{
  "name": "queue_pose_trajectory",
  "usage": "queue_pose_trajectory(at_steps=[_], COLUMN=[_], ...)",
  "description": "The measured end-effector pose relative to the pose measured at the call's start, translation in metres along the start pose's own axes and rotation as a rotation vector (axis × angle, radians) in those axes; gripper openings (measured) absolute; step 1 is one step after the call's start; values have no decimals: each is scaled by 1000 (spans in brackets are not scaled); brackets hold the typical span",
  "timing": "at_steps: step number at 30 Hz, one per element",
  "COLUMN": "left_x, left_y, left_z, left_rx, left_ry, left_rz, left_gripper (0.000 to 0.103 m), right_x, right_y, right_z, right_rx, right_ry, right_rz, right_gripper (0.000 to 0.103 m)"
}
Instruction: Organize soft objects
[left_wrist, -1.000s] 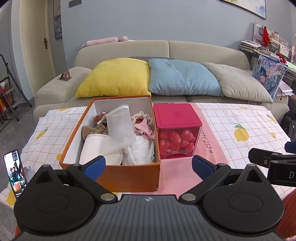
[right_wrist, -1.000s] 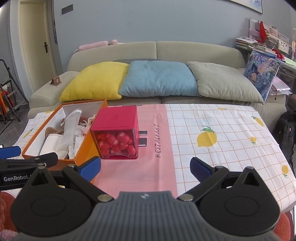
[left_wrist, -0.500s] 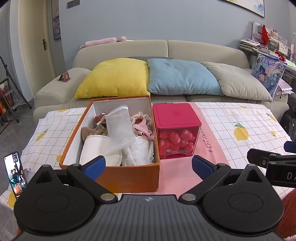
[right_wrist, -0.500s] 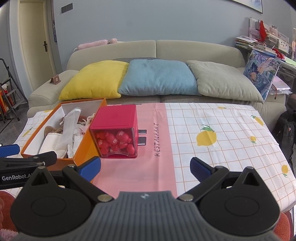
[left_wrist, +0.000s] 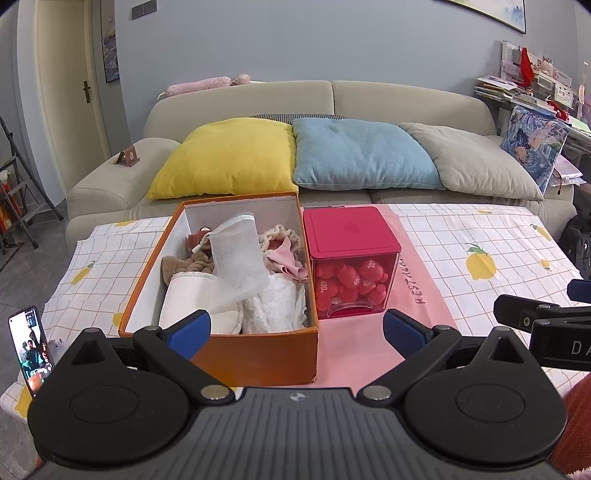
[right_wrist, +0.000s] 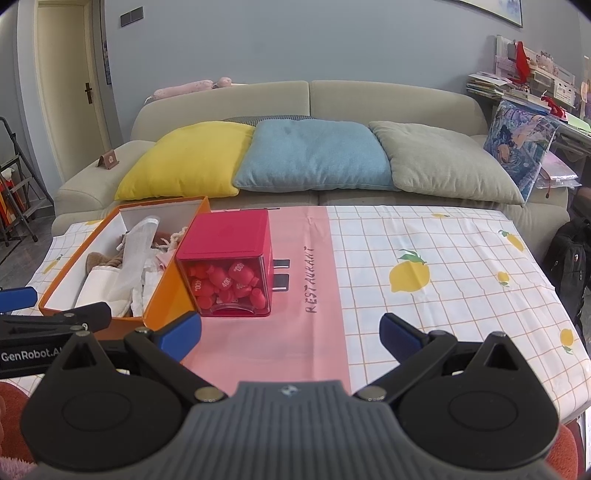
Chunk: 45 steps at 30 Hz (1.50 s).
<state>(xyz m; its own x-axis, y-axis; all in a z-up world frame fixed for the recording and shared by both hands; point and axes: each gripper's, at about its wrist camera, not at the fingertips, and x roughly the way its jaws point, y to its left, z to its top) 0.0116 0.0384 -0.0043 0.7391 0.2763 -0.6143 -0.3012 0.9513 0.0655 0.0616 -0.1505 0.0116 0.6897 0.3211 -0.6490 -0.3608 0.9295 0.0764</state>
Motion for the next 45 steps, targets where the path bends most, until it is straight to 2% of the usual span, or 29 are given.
queue_pose_trajectory(at_steps=[45], left_x=[-2], left_y=[1], left_z=[-1], left_rx=[13], left_ry=[-2], left_rz=[-6], left_gripper=[103], right_x=[0], right_y=[-3], right_z=[-4], right_rx=[13], right_ry=[5], right_rz=[-13], right_gripper=[100])
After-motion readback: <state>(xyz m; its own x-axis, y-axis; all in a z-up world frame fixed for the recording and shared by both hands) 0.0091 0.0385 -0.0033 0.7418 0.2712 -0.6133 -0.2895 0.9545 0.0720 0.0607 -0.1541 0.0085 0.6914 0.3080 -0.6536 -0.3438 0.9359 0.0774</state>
